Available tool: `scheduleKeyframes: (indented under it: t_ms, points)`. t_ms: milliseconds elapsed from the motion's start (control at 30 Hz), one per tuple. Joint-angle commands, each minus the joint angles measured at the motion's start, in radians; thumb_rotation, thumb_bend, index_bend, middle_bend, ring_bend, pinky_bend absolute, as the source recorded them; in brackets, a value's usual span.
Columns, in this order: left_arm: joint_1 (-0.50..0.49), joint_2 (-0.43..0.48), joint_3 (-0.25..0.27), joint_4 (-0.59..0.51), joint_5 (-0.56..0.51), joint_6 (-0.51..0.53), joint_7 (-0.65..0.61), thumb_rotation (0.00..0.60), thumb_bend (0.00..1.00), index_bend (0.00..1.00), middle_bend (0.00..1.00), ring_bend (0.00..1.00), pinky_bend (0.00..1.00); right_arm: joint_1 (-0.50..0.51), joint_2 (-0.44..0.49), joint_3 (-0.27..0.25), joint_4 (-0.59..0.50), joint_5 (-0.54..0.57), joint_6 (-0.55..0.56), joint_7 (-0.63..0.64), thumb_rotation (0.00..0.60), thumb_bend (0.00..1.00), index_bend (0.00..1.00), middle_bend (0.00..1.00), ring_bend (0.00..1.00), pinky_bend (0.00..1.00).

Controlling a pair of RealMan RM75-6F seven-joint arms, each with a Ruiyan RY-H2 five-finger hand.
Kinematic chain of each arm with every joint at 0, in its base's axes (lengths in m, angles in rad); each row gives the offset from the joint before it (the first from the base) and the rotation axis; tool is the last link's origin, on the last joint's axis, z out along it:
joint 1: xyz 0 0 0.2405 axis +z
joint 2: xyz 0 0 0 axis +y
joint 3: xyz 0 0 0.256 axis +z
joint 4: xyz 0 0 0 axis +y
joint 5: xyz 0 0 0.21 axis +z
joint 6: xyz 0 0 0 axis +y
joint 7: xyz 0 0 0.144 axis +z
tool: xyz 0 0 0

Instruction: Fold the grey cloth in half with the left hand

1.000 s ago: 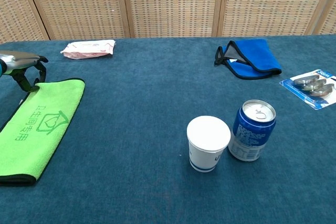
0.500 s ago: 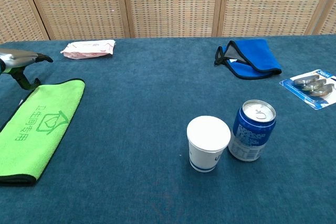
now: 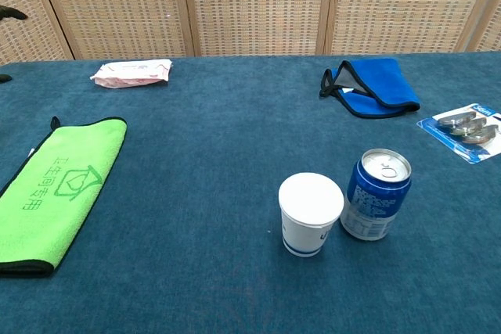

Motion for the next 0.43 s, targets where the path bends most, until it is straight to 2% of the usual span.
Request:
scheduleKeyframes:
  t_ms: [33,100,233,300,433]
  points:
    - [0.201,0.141,0.03,-0.243,0.082,0.287,-0.06,0.6,0.3,0.0,0.0,0.0,0.0,-0.003,0.001,-0.004,0.002,-0.013,0.01,0.005,0.6,0.0,0.06,0.0,0.0,0.0]
    - [0.255,0.164,0.05,-0.295,0.089,0.344,-0.065,0.6,0.3,0.0,0.0,0.0,0.0,-0.004,-0.004,-0.004,0.006,-0.023,0.02,-0.001,0.6,0.0,0.06,0.0,0.0,0.0]
    - [0.388,0.214,0.108,-0.477,0.084,0.495,0.021,0.6,0.3,0.0,0.0,0.0,0.0,-0.004,-0.018,-0.01,0.017,-0.056,0.034,-0.002,0.6,0.0,0.06,0.0,0.0,0.0]
    - [0.436,0.24,0.141,-0.562,0.123,0.55,0.022,0.6,0.29,0.0,0.0,0.0,0.0,-0.003,-0.024,-0.014,0.022,-0.072,0.041,-0.006,0.6,0.0,0.06,0.0,0.0,0.0]
    - [0.501,0.273,0.203,-0.648,0.229,0.628,0.036,0.6,0.29,0.0,0.0,0.0,0.0,-0.008,-0.035,-0.021,0.03,-0.101,0.06,-0.012,0.6,0.0,0.06,0.0,0.0,0.0]
